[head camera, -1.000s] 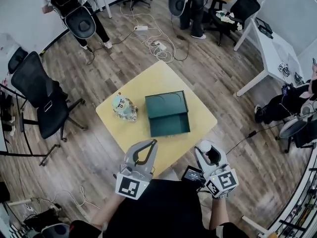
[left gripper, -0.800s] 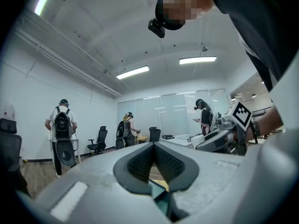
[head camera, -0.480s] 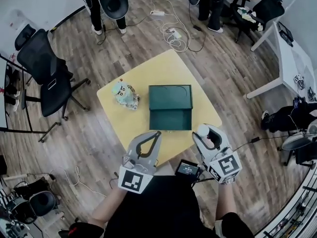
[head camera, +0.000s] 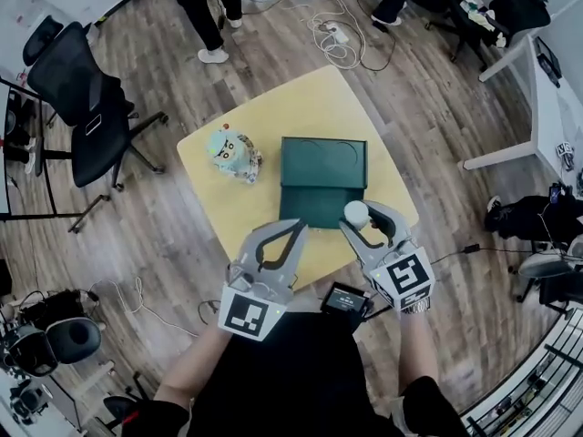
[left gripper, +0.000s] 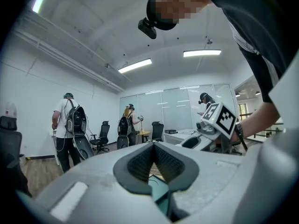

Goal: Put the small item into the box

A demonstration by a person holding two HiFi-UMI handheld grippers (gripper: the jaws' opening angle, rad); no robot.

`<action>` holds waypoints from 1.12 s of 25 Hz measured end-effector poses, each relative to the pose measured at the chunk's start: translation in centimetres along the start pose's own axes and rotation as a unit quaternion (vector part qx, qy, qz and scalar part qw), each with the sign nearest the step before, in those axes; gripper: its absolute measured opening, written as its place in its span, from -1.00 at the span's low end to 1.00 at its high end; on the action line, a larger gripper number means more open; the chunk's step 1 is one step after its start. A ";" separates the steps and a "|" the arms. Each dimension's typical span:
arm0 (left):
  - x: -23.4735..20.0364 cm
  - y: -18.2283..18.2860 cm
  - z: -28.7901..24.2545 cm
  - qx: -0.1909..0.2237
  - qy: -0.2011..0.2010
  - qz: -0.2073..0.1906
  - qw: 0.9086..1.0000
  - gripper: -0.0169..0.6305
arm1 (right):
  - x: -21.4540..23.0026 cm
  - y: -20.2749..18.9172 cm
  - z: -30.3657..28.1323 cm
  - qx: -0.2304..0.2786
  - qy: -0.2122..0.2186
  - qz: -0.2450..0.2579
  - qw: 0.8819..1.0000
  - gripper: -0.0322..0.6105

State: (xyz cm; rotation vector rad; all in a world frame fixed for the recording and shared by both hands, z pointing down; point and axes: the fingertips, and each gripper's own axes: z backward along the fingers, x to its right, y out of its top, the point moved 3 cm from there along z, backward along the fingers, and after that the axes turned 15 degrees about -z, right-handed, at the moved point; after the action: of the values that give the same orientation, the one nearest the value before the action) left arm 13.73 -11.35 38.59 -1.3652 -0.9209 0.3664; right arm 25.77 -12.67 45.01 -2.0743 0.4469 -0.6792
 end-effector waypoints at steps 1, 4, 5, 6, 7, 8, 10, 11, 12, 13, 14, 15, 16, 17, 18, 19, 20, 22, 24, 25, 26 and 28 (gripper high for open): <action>-0.2 -0.3 -0.1 -0.003 0.002 0.004 1.000 -0.94 | 0.0 -0.2 -0.7 -0.009 0.005 0.003 1.000 -0.33; -0.3 -1.0 -0.6 -0.013 0.011 0.017 1.000 -0.94 | 0.3 -0.9 -2.2 -0.035 0.011 0.010 0.999 -0.33; -0.3 -1.4 -0.7 -0.017 0.013 0.019 1.000 -0.94 | 0.5 -1.2 -2.6 -0.042 0.012 0.010 0.999 -0.33; -0.4 -1.7 -0.8 -0.021 0.014 0.021 0.999 -0.94 | 0.6 -1.5 -3.2 -0.049 0.013 0.010 0.999 -0.33; -0.5 -2.1 -0.9 -0.025 0.015 0.023 0.999 -0.94 | 0.8 -1.8 -3.8 -0.057 0.014 0.010 0.998 -0.33; -0.5 -2.5 -0.9 -0.029 0.015 0.027 0.999 -0.94 | 0.8 -2.2 -4.4 -0.066 0.014 0.010 0.998 -0.33; -0.7 -3.3 -0.9 -0.036 0.014 0.035 0.999 -0.94 | 0.9 -3.1 -5.6 -0.086 0.015 0.011 0.996 -0.33; -0.7 -3.5 -0.8 -0.038 0.014 0.039 0.998 -0.94 | 1.0 -3.6 -6.1 -0.096 0.015 0.012 0.995 -0.33; -0.7 -3.8 -0.8 -0.041 0.014 0.042 0.998 -0.94 | 1.0 -4.1 -6.5 -0.106 0.016 0.013 0.994 -0.33; -0.7 -4.0 -0.9 -0.044 0.013 0.044 0.998 -0.94 | 1.1 -4.6 -6.9 -0.115 0.016 0.014 0.993 -0.33; -0.8 -4.2 -1.0 -0.047 0.012 0.044 0.998 -0.94 | 1.2 -5.1 -7.3 -0.125 0.016 0.015 0.992 -0.33; -0.9 -4.4 -1.2 -0.049 0.012 0.044 0.998 -0.94 | 1.3 -5.6 -7.7 -0.135 0.015 0.016 0.991 -0.33; -1.0 -4.5 -1.2 -0.051 0.013 0.045 0.998 -0.94 | 1.5 -6.2 -8.2 -0.146 0.014 0.017 0.989 -0.33; -1.3 -4.7 -1.3 -0.053 0.014 0.048 0.997 -0.94 | 1.5 -6.8 -8.6 -0.158 0.013 0.017 0.987 -0.33; -1.5 -4.9 -1.2 -0.054 0.016 0.052 0.997 -0.94 | 1.6 -7.4 -9.1 -0.171 0.012 0.017 0.985 -0.33; -1.7 -5.1 -1.2 -0.055 0.017 0.055 0.997 -0.94 | 1.6 -8.0 -9.5 -0.183 0.012 0.016 0.983 -0.33; -1.8 -5.3 -1.2 -0.057 0.016 0.058 0.997 -0.94 | 1.7 -8.6 -9.9 -0.194 0.011 0.014 0.981 -0.33; -2.0 -5.6 -1.1 -0.061 0.014 0.061 0.996 -0.94 | 1.9 -9.8 -10.5 -0.212 0.009 0.008 0.977 -0.33; -2.1 -5.9 -0.9 -0.063 0.011 0.061 0.996 -0.94 | 2.0 -10.9 -11.1 -0.226 0.006 0.005 0.974 -0.32; -2.1 -6.0 -0.8 -0.065 0.010 0.062 0.996 -0.94 | 2.1 -11.4 -11.4 -0.233 0.004 0.004 0.972 -0.32; -2.1 -6.2 -0.6 -0.066 0.008 0.064 0.996 -0.94 | 2.1 -11.9 -11.7 -0.239 0.001 0.002 0.971 -0.32; -2.3 -6.5 -0.5 -0.069 0.006 0.066 0.995 -0.94 | 2.3 -12.8 -12.2 -0.252 -0.003 -0.002 0.968 -0.32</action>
State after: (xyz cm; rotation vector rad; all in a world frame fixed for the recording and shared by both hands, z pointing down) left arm 10.89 -14.68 43.88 -1.5585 -0.8607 0.4013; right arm 20.86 -14.75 62.03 -2.5517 0.6653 -0.6035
